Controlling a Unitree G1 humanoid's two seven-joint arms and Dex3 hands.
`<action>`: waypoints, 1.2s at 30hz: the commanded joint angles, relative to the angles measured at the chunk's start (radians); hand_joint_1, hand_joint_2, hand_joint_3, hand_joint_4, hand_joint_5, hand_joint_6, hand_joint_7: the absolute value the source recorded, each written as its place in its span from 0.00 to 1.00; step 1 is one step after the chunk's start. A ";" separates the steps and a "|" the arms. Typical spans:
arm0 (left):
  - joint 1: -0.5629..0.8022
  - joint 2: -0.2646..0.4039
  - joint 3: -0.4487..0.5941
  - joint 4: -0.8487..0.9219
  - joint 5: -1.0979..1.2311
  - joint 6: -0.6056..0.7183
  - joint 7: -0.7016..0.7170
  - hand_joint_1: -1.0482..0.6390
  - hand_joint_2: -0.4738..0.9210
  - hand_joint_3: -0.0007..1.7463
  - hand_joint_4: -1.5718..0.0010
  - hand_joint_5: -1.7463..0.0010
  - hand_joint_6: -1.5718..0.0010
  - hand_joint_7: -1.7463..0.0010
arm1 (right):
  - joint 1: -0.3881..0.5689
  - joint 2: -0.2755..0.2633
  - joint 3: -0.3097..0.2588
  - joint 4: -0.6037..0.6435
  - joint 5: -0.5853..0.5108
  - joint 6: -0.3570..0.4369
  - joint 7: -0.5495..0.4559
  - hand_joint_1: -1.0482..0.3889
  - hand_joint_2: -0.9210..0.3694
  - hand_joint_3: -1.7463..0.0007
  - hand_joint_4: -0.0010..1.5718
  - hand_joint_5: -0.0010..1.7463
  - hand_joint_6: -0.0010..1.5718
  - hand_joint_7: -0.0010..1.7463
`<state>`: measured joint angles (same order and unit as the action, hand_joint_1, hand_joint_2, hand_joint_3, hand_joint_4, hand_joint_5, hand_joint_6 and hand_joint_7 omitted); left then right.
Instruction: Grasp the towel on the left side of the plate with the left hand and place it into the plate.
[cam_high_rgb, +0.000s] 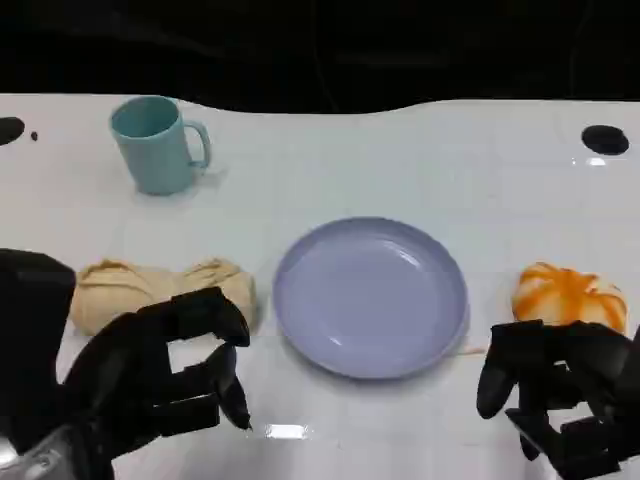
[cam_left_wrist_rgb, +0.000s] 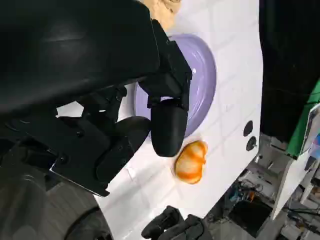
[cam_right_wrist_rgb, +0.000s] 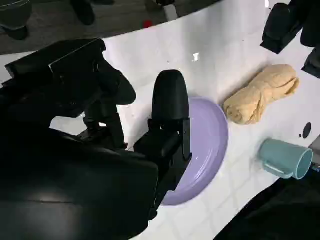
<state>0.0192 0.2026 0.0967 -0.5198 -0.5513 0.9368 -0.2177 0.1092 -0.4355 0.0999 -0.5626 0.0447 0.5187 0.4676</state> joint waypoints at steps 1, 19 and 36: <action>-0.006 0.020 0.002 0.008 0.004 -0.013 -0.008 0.54 0.74 0.71 0.48 0.00 0.56 0.03 | -0.006 -0.013 -0.006 -0.001 0.002 -0.004 0.001 0.77 0.25 0.39 0.44 0.97 0.43 0.81; -0.008 0.015 0.006 0.010 -0.004 -0.008 -0.002 0.55 0.75 0.71 0.48 0.00 0.55 0.03 | -0.007 -0.010 -0.004 0.003 0.003 -0.007 0.000 0.77 0.26 0.39 0.44 0.97 0.44 0.82; 0.010 0.013 0.000 0.011 0.031 -0.099 -0.003 0.54 0.78 0.62 0.54 0.05 0.55 0.21 | -0.011 -0.008 0.002 -0.001 0.000 0.001 -0.003 0.77 0.26 0.39 0.44 0.97 0.43 0.82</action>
<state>0.0196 0.2049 0.0949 -0.5126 -0.5459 0.8772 -0.2244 0.1091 -0.4354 0.1005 -0.5622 0.0447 0.5193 0.4676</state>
